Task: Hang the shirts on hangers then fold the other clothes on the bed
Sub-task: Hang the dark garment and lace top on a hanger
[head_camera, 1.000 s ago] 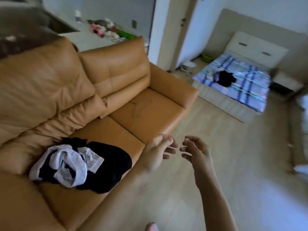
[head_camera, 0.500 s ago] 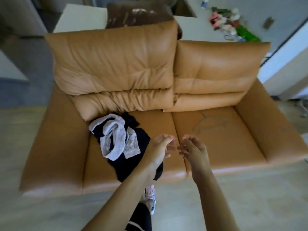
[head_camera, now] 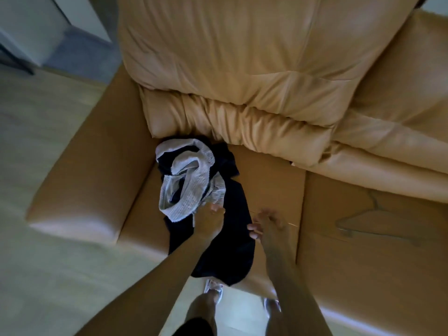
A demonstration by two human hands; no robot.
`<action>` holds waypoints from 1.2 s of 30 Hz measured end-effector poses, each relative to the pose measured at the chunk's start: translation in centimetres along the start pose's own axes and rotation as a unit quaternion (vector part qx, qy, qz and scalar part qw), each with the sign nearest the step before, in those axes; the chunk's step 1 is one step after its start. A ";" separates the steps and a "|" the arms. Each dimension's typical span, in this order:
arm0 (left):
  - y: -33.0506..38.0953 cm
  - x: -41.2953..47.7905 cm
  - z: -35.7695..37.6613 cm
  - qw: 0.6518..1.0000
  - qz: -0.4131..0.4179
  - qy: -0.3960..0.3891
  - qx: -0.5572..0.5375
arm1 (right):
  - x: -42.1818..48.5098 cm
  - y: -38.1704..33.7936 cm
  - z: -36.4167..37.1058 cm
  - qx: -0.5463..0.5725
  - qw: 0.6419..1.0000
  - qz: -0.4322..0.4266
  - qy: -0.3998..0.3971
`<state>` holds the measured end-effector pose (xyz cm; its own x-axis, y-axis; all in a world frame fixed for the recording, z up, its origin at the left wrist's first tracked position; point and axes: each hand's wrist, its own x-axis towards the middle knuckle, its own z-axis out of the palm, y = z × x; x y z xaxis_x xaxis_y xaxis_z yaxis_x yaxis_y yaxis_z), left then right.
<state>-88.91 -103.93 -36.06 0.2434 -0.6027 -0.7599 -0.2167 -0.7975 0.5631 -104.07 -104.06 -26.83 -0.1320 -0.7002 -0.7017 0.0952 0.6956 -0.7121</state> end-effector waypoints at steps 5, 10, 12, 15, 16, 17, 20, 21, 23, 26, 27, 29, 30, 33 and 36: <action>-3.9 10.9 -1.5 0.990 -0.018 0.091 0.103 | 7.5 5.3 0.8 -0.078 0.995 0.014 -0.056; -6.7 18.6 -1.7 0.962 -0.036 0.167 0.212 | 11.9 9.7 -1.2 -0.136 0.987 0.023 -0.083; -8.5 20.9 -1.7 0.945 -0.034 0.163 0.280 | 12.9 10.6 -2.7 -0.147 0.985 0.033 -0.081; -9.9 22.1 -0.8 0.938 0.007 0.194 0.287 | 14.5 11.5 -4.9 -0.171 0.981 0.045 -0.075; -9.5 21.7 -0.2 0.945 0.041 0.198 0.256 | 14.9 11.5 -5.5 -0.177 0.980 0.051 -0.074; -8.8 20.8 0.5 0.951 0.079 0.195 0.225 | 15.5 11.5 -5.9 -0.178 0.980 0.056 -0.074; -5.6 16.7 3.8 0.967 0.169 0.157 0.110 | 17.2 10.2 -6.2 -0.151 0.979 0.089 -0.099; -4.1 14.9 5.2 0.964 0.204 0.146 0.090 | 17.8 9.5 -6.0 -0.120 0.979 0.112 -0.117; -1.3 11.5 8.3 0.960 0.255 0.105 0.041 | 18.8 7.5 -5.8 -0.041 0.971 0.168 -0.164; 2.2 7.4 12.5 0.960 0.280 -0.015 -0.018 | 20.2 4.2 -6.9 -0.010 0.949 0.176 -0.261; 3.1 6.5 13.4 0.958 0.284 -0.046 0.003 | 20.7 3.4 -7.4 -0.030 0.953 0.158 -0.257; 4.7 5.5 14.9 0.950 0.296 -0.090 0.044 | 22.0 2.1 -9.0 -0.071 0.971 0.120 -0.196; 5.3 5.3 15.2 0.948 0.300 -0.090 0.053 | 22.7 1.9 -9.8 -0.099 0.978 0.094 -0.161; 6.9 6.3 15.1 0.934 0.349 0.049 0.052 | 23.5 1.5 -13.2 -0.193 0.970 0.010 -0.145; 7.4 9.4 15.5 0.895 0.389 0.101 0.195 | 22.5 0.9 -16.2 -0.228 0.953 -0.030 -0.199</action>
<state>-102.87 -115.08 -43.99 0.0333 -0.9953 -0.0906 -0.6992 -0.0879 0.7095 -122.95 -116.63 -42.85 0.2695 -0.6825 -0.6794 -0.3519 0.5869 -0.7292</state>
